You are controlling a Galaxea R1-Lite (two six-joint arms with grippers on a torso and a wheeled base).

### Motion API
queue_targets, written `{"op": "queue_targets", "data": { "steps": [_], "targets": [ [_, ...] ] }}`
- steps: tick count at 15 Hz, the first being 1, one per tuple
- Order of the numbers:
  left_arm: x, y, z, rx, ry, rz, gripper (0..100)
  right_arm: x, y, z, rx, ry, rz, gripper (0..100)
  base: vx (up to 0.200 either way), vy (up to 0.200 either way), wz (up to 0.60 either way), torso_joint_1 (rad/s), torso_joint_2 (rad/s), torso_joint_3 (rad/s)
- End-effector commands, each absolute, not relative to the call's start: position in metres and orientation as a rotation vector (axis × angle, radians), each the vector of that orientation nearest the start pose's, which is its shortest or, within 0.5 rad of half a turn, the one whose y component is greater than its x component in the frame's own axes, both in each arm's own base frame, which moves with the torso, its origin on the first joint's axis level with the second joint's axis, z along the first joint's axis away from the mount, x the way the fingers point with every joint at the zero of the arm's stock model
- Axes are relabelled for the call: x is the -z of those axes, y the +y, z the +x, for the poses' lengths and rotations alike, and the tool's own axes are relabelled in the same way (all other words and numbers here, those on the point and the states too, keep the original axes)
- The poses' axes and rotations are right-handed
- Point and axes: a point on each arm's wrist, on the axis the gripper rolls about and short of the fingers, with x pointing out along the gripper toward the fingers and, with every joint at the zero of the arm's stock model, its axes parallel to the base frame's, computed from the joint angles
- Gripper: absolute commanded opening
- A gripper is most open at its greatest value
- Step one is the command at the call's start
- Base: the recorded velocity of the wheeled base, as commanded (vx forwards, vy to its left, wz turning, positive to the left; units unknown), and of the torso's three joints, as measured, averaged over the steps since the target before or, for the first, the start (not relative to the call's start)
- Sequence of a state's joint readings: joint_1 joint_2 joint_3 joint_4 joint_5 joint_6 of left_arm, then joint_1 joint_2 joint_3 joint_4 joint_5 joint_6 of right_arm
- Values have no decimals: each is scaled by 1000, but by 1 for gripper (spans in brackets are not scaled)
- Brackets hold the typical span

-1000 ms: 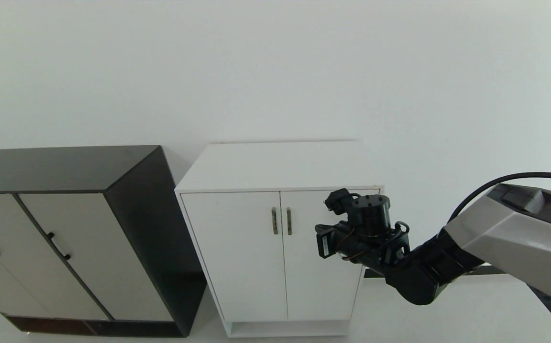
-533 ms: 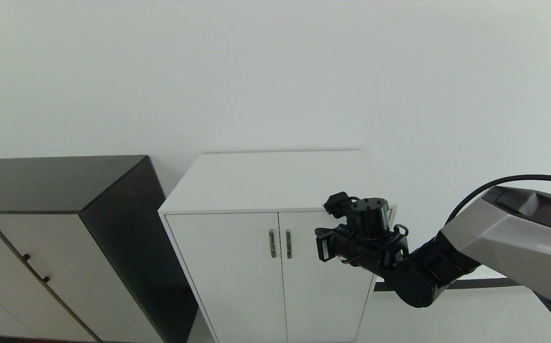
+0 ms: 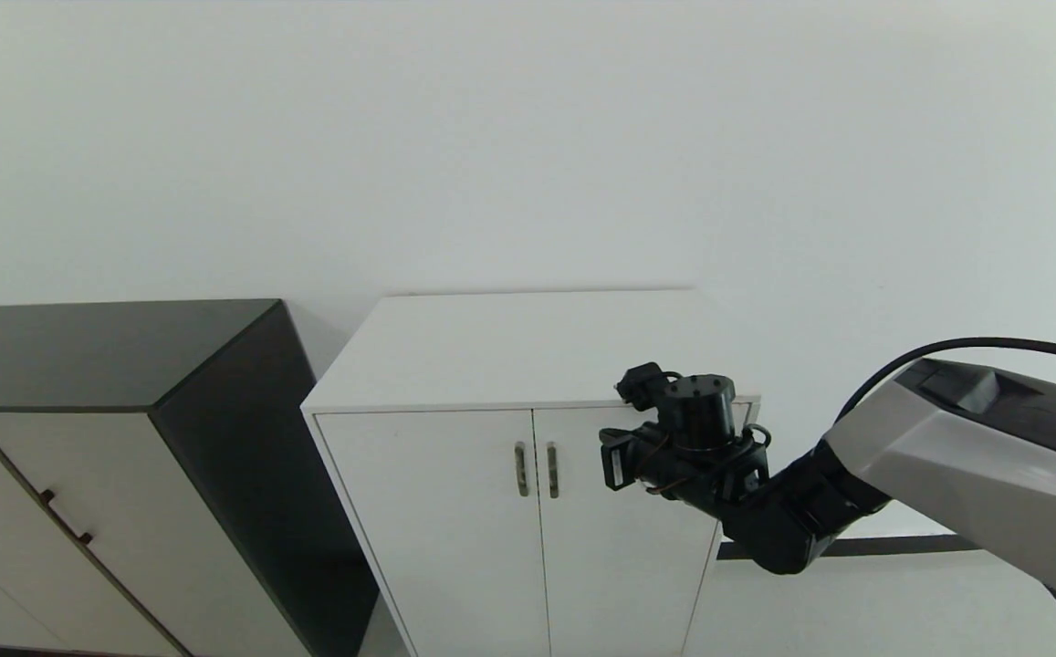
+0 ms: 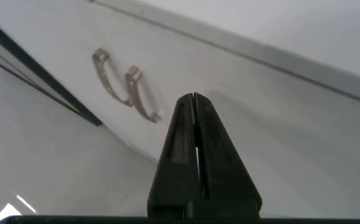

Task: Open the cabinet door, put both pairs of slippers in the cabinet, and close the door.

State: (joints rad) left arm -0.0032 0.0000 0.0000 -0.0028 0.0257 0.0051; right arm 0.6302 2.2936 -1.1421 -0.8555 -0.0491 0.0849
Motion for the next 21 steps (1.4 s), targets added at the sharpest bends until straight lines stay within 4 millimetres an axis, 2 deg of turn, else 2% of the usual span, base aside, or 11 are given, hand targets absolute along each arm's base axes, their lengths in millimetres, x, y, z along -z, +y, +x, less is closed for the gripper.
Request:
{"op": "queue_targets", "data": {
  "steps": [1, 9, 14, 21],
  "targets": [
    [-76, 1, -23, -23, -3, 6, 0, -58, 256, 362, -552, 310, -16, 0, 0, 0, 0, 0, 0, 0],
    [-76, 1, -23, -23, -1, 3, 0, -50, 250, 376, -523, 312, -12, 0, 0, 0, 0, 0, 0, 0],
    [-76, 1, -23, -26, -3, 1, 0, -50, 249, 373, -524, 319, -15, 0, 0, 0, 0, 0, 0, 0],
    [-76, 1, -23, -25, -3, 0, 0, -87, 238, 344, -545, 275, -2, 0, 0, 0, 0, 0, 0, 0]
  ]
}}
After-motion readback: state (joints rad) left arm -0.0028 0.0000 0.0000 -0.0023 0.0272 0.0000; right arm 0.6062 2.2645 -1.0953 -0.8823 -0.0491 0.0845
